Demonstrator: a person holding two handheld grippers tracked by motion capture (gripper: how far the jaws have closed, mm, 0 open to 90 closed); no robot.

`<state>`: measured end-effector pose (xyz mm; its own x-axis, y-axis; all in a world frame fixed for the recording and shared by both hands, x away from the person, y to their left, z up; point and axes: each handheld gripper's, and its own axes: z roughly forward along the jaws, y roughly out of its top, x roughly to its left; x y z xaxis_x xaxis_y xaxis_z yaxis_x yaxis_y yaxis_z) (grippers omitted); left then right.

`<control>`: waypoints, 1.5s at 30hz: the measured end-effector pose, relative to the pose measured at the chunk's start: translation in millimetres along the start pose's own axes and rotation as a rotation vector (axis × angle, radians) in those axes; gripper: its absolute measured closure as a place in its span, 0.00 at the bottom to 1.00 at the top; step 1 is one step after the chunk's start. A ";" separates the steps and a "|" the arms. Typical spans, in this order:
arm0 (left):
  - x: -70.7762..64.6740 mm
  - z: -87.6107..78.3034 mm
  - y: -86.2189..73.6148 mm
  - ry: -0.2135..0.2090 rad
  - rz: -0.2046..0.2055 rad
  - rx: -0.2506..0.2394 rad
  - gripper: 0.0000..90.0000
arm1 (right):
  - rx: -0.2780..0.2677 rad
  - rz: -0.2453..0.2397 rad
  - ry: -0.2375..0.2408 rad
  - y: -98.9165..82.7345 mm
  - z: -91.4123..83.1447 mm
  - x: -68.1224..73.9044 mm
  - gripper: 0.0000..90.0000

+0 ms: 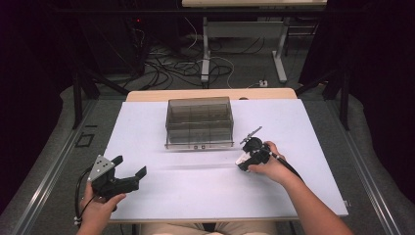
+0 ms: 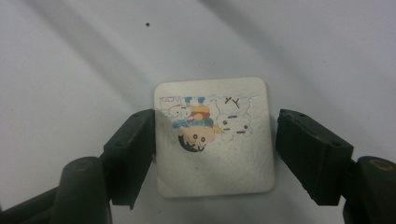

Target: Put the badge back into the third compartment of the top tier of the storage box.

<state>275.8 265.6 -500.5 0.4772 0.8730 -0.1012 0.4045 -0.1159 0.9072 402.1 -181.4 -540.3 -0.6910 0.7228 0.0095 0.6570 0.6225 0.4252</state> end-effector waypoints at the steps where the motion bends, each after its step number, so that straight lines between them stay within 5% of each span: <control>1: 0.0 0.0 0.0 0.000 0.000 0.001 0.04 | -0.002 -0.002 0.001 -0.1 -0.4 0.0 0.36; 21: 0.0 0.7 -0.3 -0.001 -0.003 0.001 0.04 | 0.023 0.016 -0.018 0.9 -2.8 1.7 0.36; 26: -0.3 1.0 -0.4 -0.005 -0.005 0.002 0.04 | -0.007 0.051 -0.025 0.6 -2.0 4.9 0.36; 32: -0.3 0.9 -0.4 -0.005 -0.006 0.002 0.04 | 0.018 0.076 -0.039 1.5 -7.7 4.3 0.36; 34: 0.1 0.7 -0.3 -0.002 0.000 0.002 0.04 | -0.062 0.108 -0.034 -0.3 -3.9 5.6 0.36; 37: 0.1 0.7 -0.3 -0.002 0.000 0.002 0.04 | -0.034 0.125 -0.052 0.3 -9.5 5.0 0.36; 38: 0.1 0.7 -0.3 -0.002 0.000 0.003 0.04 | -0.097 0.173 -0.053 -1.1 -7.0 7.2 0.36; 39: 0.1 0.7 -0.3 -0.002 0.001 0.003 0.04 | 0.022 0.145 -0.056 2.1 -16.8 5.3 0.36; 40: 0.1 0.7 -0.3 -0.002 0.001 0.003 0.04 | 0.033 0.151 -0.070 2.3 -18.8 5.1 0.36; 42: 0.1 0.8 -0.2 -0.002 0.001 0.003 0.04 | -0.081 0.179 -0.058 -0.2 -13.5 6.2 0.36; 44: -0.2 1.0 -0.3 -0.003 -0.004 0.002 0.04 | -0.080 0.172 -0.061 -0.6 -14.8 5.5 0.36; 45: -0.2 1.0 -0.3 -0.004 -0.004 0.002 0.04 | -0.037 0.170 -0.066 0.3 -18.5 5.4 0.36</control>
<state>276.3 264.9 -501.2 0.4784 0.8717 -0.1064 0.4083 -0.1135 0.9057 393.0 -182.9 -523.4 -0.5489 0.8355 0.0245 0.7502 0.4795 0.4553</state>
